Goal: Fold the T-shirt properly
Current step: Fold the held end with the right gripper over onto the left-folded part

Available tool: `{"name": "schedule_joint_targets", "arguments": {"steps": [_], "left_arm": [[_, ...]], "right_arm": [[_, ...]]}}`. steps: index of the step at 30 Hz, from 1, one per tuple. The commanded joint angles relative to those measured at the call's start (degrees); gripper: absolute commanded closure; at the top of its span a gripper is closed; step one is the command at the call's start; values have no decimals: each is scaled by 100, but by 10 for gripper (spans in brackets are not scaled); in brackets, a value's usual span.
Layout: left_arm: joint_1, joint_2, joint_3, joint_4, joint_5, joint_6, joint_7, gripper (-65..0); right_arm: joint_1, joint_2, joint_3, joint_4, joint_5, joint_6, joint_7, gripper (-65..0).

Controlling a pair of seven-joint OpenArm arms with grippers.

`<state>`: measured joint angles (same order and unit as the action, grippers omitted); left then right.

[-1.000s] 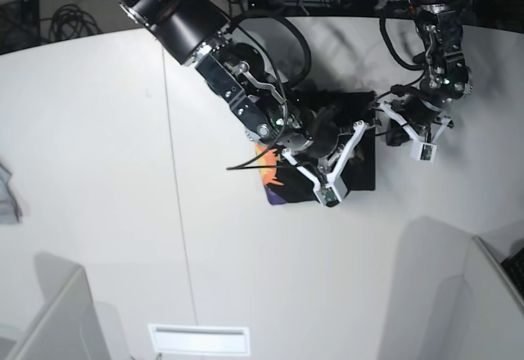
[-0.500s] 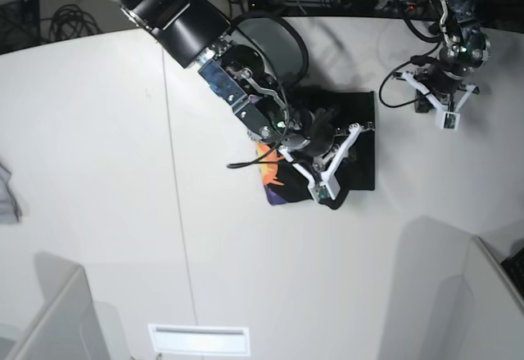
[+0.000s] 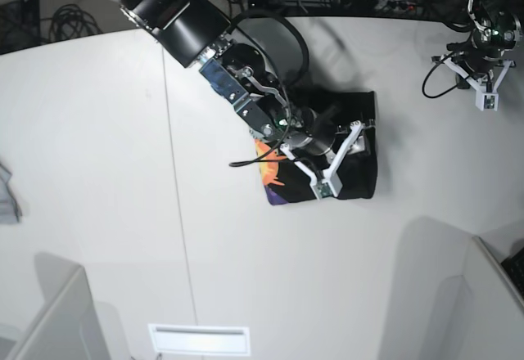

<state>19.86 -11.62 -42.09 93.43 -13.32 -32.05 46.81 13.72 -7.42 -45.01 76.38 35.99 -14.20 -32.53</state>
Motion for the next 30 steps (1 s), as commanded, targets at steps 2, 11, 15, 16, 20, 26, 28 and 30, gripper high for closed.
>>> {"name": "schedule_joint_targets", "arguments": {"steps": [2,11,15,16,20,26,28,30], "left_arm": [[-12,-100,-42,121,-26,-43,-61,0],[-21,-73,-42,121,-26,-43,-52,0],[-21,-73,-42,121,-26,-43,-52,0],[-21,-73,-42,121,-26,-43,-52,0],[-30,-73,-112,121,-26,-43,-52,0],[-12,-56,-77,297,-26,-43,-52,0],[6,-12,-68,376,-35,-43,-43,0],[-3,50,-68,446,-255,-52,-43,0]], "right_arm": [[136,-106,-241,94,72,53,234,-371],[312,-115,-1164,85,72,53,374,-371],[382,-124,-1569,217,72,88,374,-371],[382,-133,-1578,340,72,97,365,-371],[391,-71,-1551,1105,63,97,295,-371],[365,219,-892,1966,45,61,-294,-368],[347,360,-646,1993,45,53,-303,-366],[233,518,-382,2019,45,53,-303,-351]]}}
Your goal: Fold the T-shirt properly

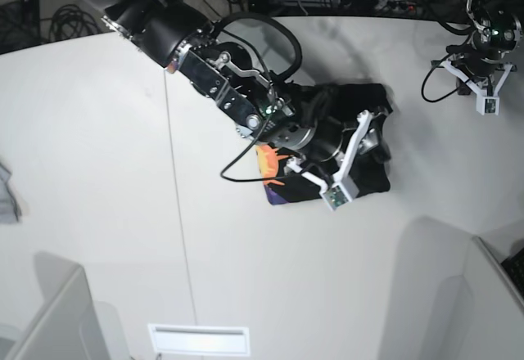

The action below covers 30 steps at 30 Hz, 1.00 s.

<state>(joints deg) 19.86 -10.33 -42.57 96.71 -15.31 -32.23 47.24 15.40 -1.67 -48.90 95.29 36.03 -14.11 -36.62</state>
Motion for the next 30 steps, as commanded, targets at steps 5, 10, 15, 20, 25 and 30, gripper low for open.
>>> {"name": "schedule_joint_targets", "arguments": {"steps": [5,10,15,20,25,30], "left_arm": [[49,-97,-20,206,-1515,-34,-78,0],[-12,-97,-11,206,-2473,-34,-78,0],[-241,-53,-3,180,-2939,-34,-78,-132],[-487,88,164,145,-3229,-34,36,-477],[-777,79,999,48,-3238,-26,115,-548],[-1216,88,1501,-770,-3203,1,115,-548]], "right_arm": [[-551,286,1141,392,41,79,185,-38],[-1307,550,2047,691,41,79,361,0],[-1808,998,2372,920,41,79,598,0],[-2221,1112,2838,1008,41,88,625,0],[-2406,1121,2996,1008,41,88,598,0],[-2467,1288,2970,1017,41,88,616,0]]}}
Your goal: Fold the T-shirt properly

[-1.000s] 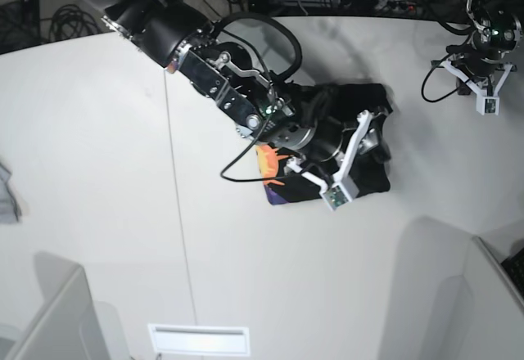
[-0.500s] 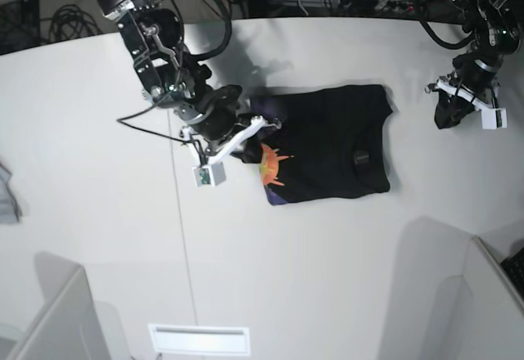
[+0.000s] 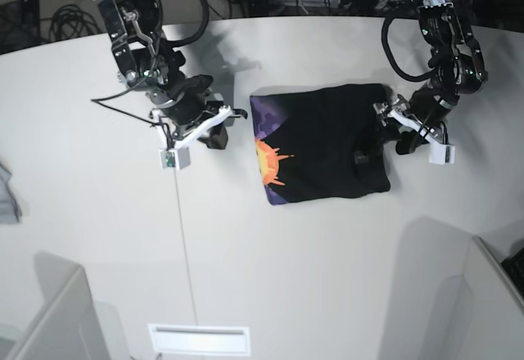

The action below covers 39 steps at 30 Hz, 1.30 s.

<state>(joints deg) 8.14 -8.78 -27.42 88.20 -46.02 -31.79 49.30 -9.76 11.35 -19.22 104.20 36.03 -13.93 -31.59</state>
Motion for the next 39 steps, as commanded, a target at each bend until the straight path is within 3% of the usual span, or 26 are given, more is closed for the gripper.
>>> {"name": "schedule_joint_targets", "arguments": {"steps": [1,14,16,24,29,35,39], "left_arm": [[-106,-76,56,-78,-123,-43,-90,-548],[-528,-76,487,-1467,-115,-34,-125,-536],[-528,-94,487,-1502,-115,-34,-125,-466],[-528,-94,619,-1475,923,-34,-108,-2],[-564,-331,1384,-1458,1301,-34,-108,0],[-977,-999,2975,-1440,1362,-43,-108,0],[-1408,-1404,4144,-1405,1362,-43,-108,0]], "right_arm": [[22,-6,19,125,41,70,113,0],[-75,82,28,125,50,70,122,0],[-75,82,28,116,50,70,122,0],[-83,82,37,81,50,70,122,0],[-409,12,714,107,50,70,122,0],[-883,3,1707,116,58,70,122,0],[-1226,-287,2498,116,58,70,122,0]]}}
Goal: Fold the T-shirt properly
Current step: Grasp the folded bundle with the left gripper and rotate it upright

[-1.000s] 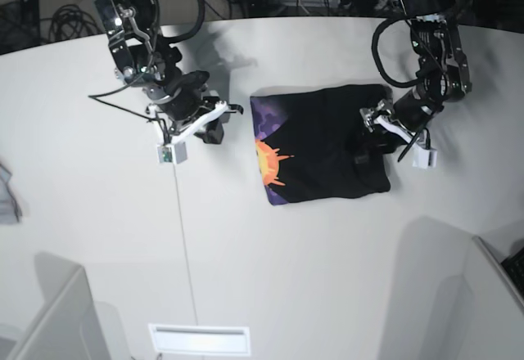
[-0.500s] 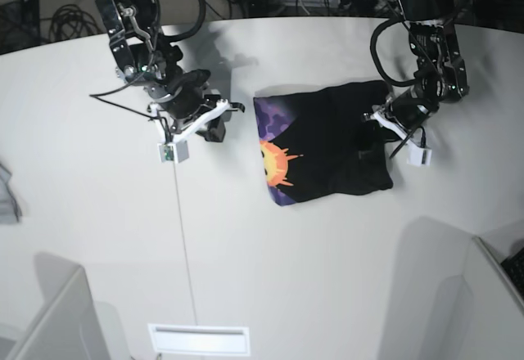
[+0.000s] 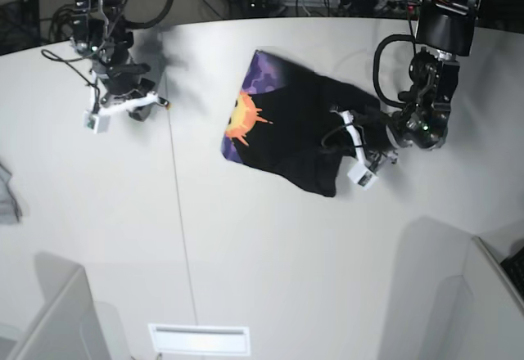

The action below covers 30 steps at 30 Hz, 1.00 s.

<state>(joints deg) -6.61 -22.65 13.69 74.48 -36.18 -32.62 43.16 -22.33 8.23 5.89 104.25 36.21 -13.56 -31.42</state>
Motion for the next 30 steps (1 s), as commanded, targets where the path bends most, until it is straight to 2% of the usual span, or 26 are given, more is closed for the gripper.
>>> {"name": "schedule_joint_targets", "arguments": {"steps": [1,5,9,16,18,20,22,26,30], "left_arm": [[-55,-113,297,-6,379,40,506,0],[-574,-297,1176,-6,379,40,506,0],[-1110,-324,1967,-6,467,23,506,0],[-1778,-280,3110,-6,1618,-30,471,0],[-1998,-253,3400,-6,1847,-355,462,0],[-2165,-130,3585,-15,2049,-725,462,0],[-2253,11,3628,-24,2304,-738,418,0],[-2244,257,3664,-68,2876,-738,-179,0],[-2244,652,3664,-384,3201,-738,-206,0]], "right_arm": [[-40,-45,154,112,41,33,105,0],[-286,-230,646,112,41,33,105,0],[-506,-397,919,112,41,33,105,0],[-717,-783,1270,120,41,33,105,0],[-787,-836,1270,120,41,33,113,0],[-805,-959,1270,138,32,33,113,0],[-805,-1021,1270,156,23,33,113,0],[-770,-1109,1270,156,23,33,113,0],[-752,-1117,1270,156,23,33,201,0]]}}
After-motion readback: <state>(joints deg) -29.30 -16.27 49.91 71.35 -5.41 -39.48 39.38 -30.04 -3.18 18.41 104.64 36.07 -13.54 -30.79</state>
